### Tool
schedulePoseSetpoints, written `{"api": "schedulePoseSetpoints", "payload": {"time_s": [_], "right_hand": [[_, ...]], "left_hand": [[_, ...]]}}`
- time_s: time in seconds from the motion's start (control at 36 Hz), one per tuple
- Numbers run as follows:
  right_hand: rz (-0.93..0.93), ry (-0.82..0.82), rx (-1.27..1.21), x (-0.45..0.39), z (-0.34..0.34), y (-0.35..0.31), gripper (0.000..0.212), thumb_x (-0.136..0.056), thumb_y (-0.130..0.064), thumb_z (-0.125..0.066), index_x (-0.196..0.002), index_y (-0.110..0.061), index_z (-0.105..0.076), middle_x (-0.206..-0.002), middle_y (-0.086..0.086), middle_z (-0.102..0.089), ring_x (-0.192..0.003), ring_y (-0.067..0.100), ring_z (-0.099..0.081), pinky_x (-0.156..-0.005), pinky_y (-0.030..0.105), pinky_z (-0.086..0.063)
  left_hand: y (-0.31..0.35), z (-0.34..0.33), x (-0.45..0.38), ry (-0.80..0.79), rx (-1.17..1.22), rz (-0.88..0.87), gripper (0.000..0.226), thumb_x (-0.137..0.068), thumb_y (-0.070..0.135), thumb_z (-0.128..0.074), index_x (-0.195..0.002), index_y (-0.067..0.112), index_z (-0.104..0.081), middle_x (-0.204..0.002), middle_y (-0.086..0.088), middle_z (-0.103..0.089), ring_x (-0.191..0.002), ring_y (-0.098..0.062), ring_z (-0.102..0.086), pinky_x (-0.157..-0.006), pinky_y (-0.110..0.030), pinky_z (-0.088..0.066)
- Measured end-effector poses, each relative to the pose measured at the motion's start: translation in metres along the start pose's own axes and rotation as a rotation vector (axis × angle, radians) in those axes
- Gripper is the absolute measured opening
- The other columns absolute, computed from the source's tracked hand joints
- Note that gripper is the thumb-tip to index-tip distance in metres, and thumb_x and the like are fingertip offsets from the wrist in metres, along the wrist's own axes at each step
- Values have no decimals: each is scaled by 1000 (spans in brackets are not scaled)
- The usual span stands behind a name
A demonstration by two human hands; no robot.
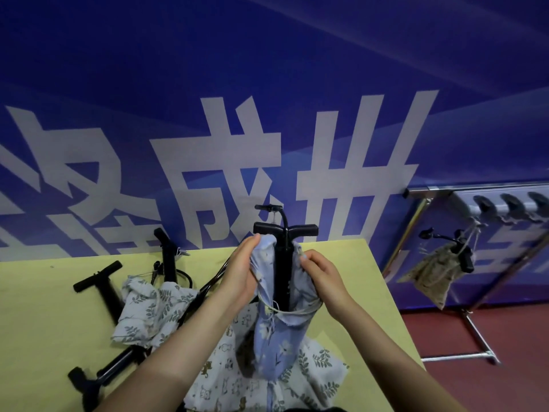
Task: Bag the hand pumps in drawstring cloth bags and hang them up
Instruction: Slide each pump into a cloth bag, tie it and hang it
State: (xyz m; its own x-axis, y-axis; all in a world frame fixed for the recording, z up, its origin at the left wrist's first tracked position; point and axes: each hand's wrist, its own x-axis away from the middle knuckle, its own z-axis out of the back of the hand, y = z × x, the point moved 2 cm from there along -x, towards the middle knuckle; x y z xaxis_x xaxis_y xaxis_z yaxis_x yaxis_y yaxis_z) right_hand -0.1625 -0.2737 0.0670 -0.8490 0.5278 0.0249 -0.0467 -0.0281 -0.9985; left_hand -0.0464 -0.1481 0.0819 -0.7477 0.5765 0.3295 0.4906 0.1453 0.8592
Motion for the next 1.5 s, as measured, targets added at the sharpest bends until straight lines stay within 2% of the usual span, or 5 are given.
{"api": "schedulePoseSetpoints", "payload": {"time_s": [0.11, 0.19, 0.67, 1.08, 1.5], "right_hand": [[-47, 122, -116, 0, 7, -2, 18, -95, -33, -54, -105, -18, -58, -97, -8, -57, -84, 0, -54, -80, 24, -41], [-162, 77, -280, -4, 8, -2, 69, -78, -57, -63, -138, -27, -48, -135, -11, -51, -123, 9, -50, -108, 34, -38], [-350, -215, -521, -7, 15, -21, 39, -94, -40, -47, -111, -17, -74, -125, 12, -66, -116, 24, -62, -95, 34, -48], [-70, 73, -182, 1, 12, -24, 26, -93, -33, -54, -96, -15, -73, -92, -2, -76, -93, 13, -70, -77, 19, -50], [-89, 208, -310, 18, 12, -8, 23, -72, -37, -78, -80, -17, -75, -92, 12, -73, -98, 31, -67, -95, 47, -48]], "left_hand": [[3, 3, -6, 40, 59, 24, 46, -92, 35, -61, -125, 3, -60, -124, -18, -64, -116, -30, -60, -108, -45, -41], [0, -4, -8, 9, -8, 25, 43, -93, 31, -59, -125, 4, -61, -123, -18, -65, -116, -31, -61, -108, -48, -40], [9, -12, -6, -130, 17, 73, 39, -99, 30, -46, -125, 3, -59, -129, -20, -60, -121, -34, -57, -110, -46, -38], [15, -12, 3, -79, -153, -60, 28, -101, 22, -45, -106, 5, -67, -109, -15, -70, -102, -24, -67, -90, -34, -51], [-29, 33, 20, 159, -797, -120, 61, -76, 70, -57, -85, 11, -47, -72, -5, -48, -60, -18, -50, -66, -42, -51]]}}
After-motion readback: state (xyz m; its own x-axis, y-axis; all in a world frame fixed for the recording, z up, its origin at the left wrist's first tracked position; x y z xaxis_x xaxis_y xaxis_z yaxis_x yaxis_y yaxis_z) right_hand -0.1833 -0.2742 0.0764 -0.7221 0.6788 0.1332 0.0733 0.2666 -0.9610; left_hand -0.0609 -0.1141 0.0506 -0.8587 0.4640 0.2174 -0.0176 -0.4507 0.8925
